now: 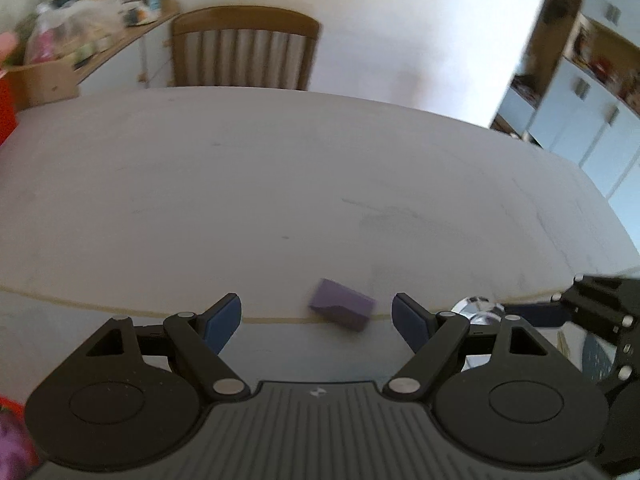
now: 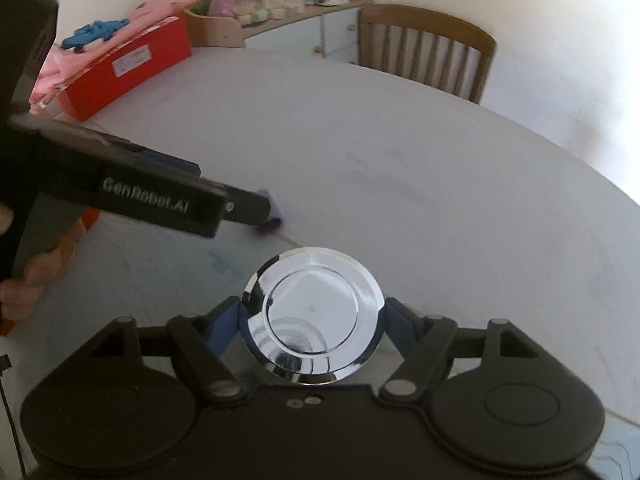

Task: Organize rigid objects
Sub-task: 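Grasp the purple block with the left tool while the right tool grasps the silver-lidded container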

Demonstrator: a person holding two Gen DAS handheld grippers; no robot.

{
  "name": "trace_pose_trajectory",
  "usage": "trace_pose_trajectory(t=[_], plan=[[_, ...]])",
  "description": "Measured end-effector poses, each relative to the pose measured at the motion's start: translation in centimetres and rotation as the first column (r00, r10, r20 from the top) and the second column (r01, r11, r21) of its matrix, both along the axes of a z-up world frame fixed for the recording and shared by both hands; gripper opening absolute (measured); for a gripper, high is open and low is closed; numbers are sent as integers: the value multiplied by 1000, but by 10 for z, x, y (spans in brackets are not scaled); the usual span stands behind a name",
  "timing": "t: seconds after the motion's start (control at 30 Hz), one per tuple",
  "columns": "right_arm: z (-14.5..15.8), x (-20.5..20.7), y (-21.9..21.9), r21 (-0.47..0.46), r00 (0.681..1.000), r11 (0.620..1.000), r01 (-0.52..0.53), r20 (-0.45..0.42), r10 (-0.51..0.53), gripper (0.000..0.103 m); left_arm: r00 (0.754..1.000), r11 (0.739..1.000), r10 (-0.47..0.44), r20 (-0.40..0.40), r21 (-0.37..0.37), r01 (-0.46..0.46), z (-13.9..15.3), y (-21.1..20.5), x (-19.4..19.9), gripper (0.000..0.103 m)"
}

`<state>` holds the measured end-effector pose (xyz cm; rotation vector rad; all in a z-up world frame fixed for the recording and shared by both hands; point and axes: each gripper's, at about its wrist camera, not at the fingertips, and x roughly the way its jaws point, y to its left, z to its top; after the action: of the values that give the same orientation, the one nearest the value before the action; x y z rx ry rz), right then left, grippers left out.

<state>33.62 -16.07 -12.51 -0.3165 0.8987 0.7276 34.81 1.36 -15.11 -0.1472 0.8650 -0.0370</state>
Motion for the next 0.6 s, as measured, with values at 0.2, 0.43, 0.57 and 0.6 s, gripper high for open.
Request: trace_pose_trajectory(t=[0.2,0.43,0.57,0.6], plan=[[0,0,-11,8,1000,1000,27,-11,-27,75,999,998,-47,0,36,47,-12,-13,5,67],[-2,-1,-14,21,999,999,38,-14,-38,75,996,993,-88,18,84,86,-11,-22,3,39],[0,-4,-15,23,999,999,49,-18,-49,75,995,991,-96,17,95,94,-9,-26,2,38],[1,-4,-15,23,999,998,51,-19,-51,75,995,991,-96,17,95,93,-8,-26,0,38]])
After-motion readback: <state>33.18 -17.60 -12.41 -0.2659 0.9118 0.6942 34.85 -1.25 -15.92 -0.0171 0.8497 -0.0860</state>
